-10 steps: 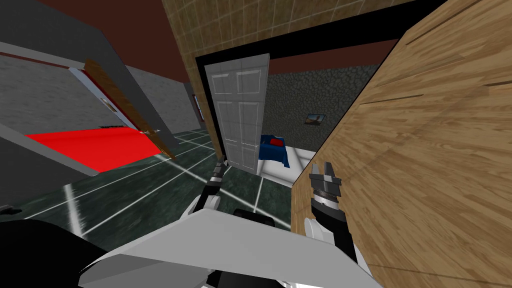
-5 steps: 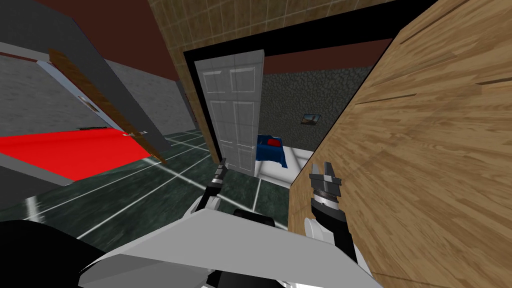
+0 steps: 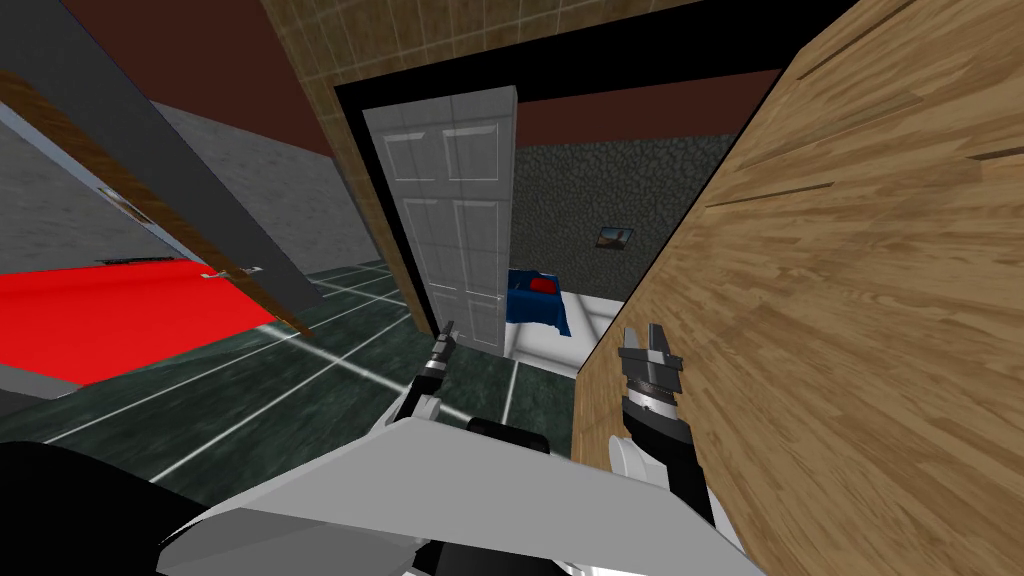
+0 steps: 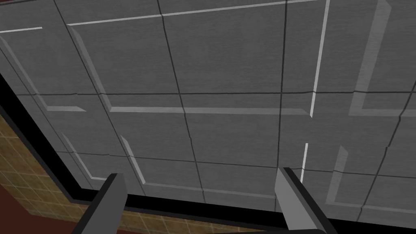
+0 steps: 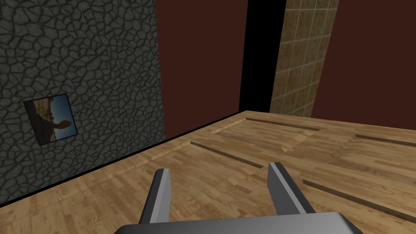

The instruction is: Pull the door open

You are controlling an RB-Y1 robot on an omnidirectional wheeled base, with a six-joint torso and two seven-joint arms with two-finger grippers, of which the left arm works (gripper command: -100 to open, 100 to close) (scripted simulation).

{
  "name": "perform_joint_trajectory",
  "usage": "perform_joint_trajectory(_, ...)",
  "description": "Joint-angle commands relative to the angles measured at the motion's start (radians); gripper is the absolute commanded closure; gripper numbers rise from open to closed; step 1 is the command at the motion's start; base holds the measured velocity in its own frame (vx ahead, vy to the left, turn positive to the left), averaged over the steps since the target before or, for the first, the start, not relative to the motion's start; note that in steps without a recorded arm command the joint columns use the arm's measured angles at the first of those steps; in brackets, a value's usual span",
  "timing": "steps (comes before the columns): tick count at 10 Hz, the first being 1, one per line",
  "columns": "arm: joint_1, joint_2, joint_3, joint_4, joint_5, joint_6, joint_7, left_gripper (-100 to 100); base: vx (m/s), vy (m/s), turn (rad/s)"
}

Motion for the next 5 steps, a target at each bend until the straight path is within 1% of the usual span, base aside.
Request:
perform_joint_trajectory(1,-0.007,0.006,-0.004,0.036,0.003,-0.008,0.01,-100,0.109,-0.025,-0.08)
perform_joint_trajectory(5,-0.036,0.022,-0.009,0.136,0.011,-0.031,0.032,-100,0.106,-0.018,-0.075)
